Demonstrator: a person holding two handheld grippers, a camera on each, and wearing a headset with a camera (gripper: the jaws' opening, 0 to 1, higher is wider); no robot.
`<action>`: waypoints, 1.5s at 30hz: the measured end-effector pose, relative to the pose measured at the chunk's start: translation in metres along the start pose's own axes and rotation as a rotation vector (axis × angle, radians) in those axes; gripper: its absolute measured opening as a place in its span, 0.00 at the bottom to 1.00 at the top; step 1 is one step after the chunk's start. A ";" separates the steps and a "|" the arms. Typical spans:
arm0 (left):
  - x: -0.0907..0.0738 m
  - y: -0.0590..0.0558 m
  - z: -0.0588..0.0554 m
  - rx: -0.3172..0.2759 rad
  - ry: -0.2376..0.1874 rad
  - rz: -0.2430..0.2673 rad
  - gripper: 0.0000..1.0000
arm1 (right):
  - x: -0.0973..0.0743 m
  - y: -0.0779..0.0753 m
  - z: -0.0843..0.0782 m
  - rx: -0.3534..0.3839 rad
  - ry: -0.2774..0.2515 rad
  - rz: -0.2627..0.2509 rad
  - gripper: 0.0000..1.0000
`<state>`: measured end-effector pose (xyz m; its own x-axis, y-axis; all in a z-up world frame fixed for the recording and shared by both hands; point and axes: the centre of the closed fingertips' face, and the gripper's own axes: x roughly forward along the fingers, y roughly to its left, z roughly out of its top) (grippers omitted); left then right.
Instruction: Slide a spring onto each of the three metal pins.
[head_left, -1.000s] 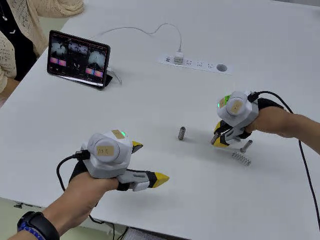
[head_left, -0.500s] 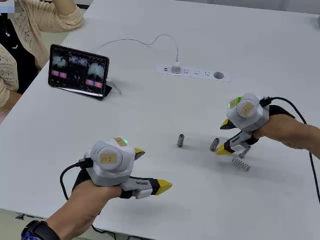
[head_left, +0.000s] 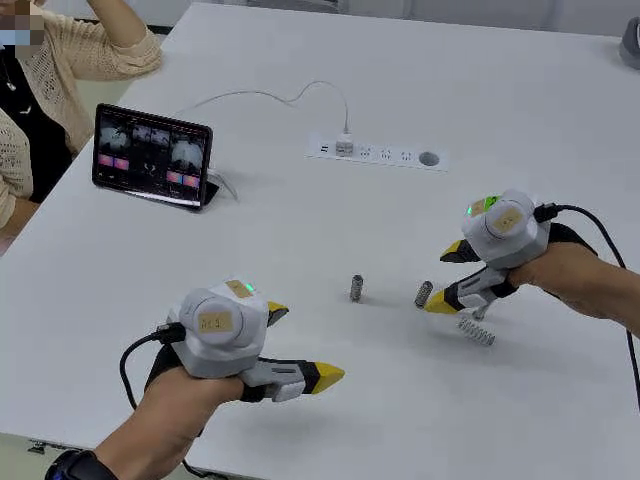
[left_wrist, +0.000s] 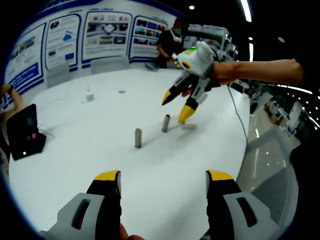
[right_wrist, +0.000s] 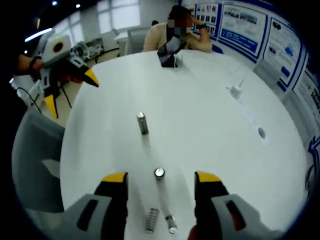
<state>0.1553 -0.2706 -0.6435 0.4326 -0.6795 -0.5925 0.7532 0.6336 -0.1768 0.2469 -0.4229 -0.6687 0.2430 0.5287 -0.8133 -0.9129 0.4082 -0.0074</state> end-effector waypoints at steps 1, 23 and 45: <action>0.000 0.000 0.000 0.000 0.000 0.001 0.70 | 0.000 -0.001 0.001 0.009 -0.007 -0.005 0.55; 0.004 -0.002 0.010 0.023 0.000 -0.007 0.70 | -0.021 0.004 0.012 0.211 -0.204 -0.059 0.62; 0.016 -0.003 0.021 0.033 -0.007 -0.020 0.71 | -0.035 0.010 -0.003 0.309 -0.266 -0.096 0.66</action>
<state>0.1705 -0.2906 -0.6357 0.4206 -0.6950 -0.5832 0.7776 0.6072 -0.1629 0.2287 -0.4394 -0.6420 0.4353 0.6346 -0.6386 -0.7504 0.6477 0.1321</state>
